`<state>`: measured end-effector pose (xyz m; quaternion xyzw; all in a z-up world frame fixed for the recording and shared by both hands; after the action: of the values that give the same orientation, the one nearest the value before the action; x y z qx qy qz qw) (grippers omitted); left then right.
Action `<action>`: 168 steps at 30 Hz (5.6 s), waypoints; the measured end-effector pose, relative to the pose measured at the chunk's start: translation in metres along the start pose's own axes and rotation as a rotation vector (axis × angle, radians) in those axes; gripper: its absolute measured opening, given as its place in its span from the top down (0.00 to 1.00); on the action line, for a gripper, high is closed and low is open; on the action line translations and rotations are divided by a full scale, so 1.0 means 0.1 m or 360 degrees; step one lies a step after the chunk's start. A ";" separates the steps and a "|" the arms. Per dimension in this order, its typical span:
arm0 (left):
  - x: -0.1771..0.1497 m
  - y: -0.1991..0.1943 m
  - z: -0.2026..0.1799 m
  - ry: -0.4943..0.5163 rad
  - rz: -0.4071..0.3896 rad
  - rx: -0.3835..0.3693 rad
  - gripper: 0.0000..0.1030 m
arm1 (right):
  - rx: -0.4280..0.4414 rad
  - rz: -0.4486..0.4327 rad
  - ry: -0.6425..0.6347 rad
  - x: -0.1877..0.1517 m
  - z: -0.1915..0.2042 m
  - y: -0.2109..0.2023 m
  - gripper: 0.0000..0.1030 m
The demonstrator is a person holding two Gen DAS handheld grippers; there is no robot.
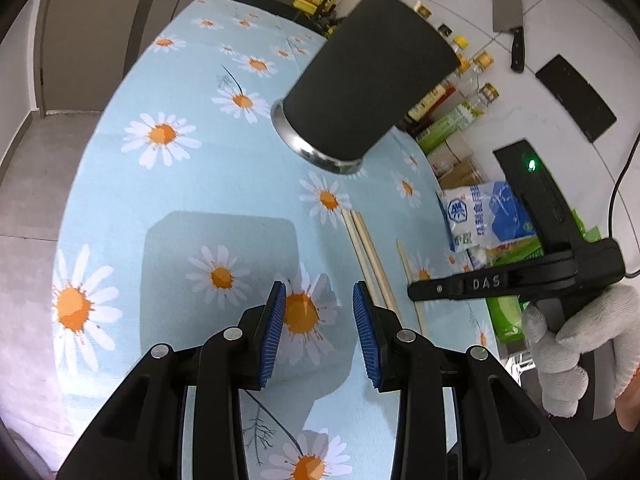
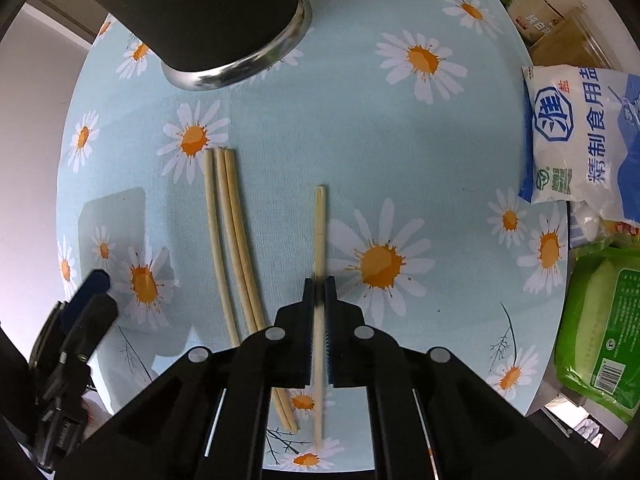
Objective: Organize utensils
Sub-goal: 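Lift the chopstick with the right tool while the left tool grasps another chopstick, then carry the chopsticks upright toward the black holder with both tools, then lower both chopsticks into the black holder and open both tools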
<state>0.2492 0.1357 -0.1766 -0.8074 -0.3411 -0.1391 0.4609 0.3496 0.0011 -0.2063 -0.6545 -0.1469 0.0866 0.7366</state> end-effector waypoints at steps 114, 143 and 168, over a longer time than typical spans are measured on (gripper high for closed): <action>1.86 -0.64 -1.16 0.0474 -0.0401 -0.0285 0.96 | 0.0885 -0.1455 -0.0139 0.72 -0.22 -2.42 0.95; 2.38 -0.47 -1.36 0.0635 -0.1031 -0.0254 0.96 | 0.0870 -0.1911 -0.0208 1.43 -0.40 -2.77 0.94; 2.13 0.03 -1.09 0.0568 -0.0935 -0.0203 0.96 | 0.0668 -0.1899 -0.0303 1.34 -0.23 -2.31 0.93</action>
<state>0.4163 0.1339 -0.0052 -0.6649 -0.4636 -0.4258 0.4021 0.4686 -0.0070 0.0336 -0.2913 -0.5307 -0.2536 0.7545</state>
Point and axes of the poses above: each gripper's, at about its wrist camera, not at the fingertips, and y roughly the way its jaws point, z to its left, x to its top, the point moved 3 cm from there along y, roughly the way its jaws point, and after that the axes turned 7 degrees about -z, right-handed, at the moved point
